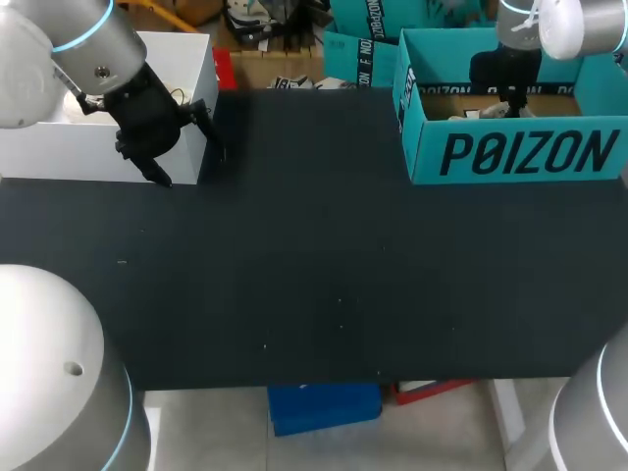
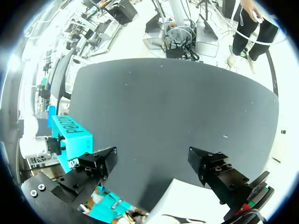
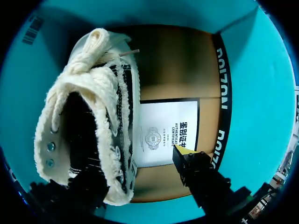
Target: Take the shoe out of the shoebox, open the shoe tongue, remove and reinsert the insole, then place the shoe into the shoebox
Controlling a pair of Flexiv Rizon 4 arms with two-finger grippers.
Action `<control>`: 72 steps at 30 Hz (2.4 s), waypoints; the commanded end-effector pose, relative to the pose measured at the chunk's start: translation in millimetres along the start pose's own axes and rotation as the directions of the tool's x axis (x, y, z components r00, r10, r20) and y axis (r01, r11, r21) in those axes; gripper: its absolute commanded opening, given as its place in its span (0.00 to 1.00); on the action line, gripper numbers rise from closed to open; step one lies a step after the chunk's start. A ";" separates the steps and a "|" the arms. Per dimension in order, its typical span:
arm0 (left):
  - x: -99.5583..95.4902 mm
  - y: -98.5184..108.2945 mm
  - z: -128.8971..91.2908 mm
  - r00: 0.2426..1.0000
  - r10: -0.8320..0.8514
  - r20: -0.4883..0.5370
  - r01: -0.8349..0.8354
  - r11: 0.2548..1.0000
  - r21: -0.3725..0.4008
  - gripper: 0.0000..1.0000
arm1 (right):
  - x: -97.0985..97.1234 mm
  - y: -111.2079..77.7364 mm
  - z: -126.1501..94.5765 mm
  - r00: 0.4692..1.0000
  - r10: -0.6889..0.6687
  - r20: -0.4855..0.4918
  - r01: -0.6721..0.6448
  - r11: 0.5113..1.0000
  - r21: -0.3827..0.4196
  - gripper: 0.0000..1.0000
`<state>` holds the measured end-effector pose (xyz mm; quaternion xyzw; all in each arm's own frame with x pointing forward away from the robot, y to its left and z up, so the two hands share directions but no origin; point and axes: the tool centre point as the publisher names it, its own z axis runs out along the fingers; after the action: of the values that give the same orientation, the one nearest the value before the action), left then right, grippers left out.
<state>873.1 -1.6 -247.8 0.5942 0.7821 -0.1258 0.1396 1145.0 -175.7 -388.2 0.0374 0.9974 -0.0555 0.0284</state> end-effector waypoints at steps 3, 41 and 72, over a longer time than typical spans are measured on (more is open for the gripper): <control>0.2 -0.2 0.1 1.000 0.001 -0.001 -0.001 1.000 -0.002 1.00 | -3.6 -6.4 -43.1 1.000 0.005 0.016 -0.006 1.000 0.029 1.00; 0.2 -0.2 0.1 1.000 0.001 -0.001 -0.001 1.000 -0.002 1.00 | 109.4 31.9 -274.7 0.686 0.708 0.168 -0.712 0.701 -0.046 1.00; 0.2 -0.2 0.1 1.000 0.001 -0.001 -0.001 1.000 -0.002 1.00 | 269.5 131.5 -198.8 0.248 0.969 -0.009 -0.962 0.245 -0.120 1.00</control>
<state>873.1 -1.6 -247.8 0.5942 0.7821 -0.1258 0.1396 880.2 2.3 -207.5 0.6377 0.7650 0.0026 0.0899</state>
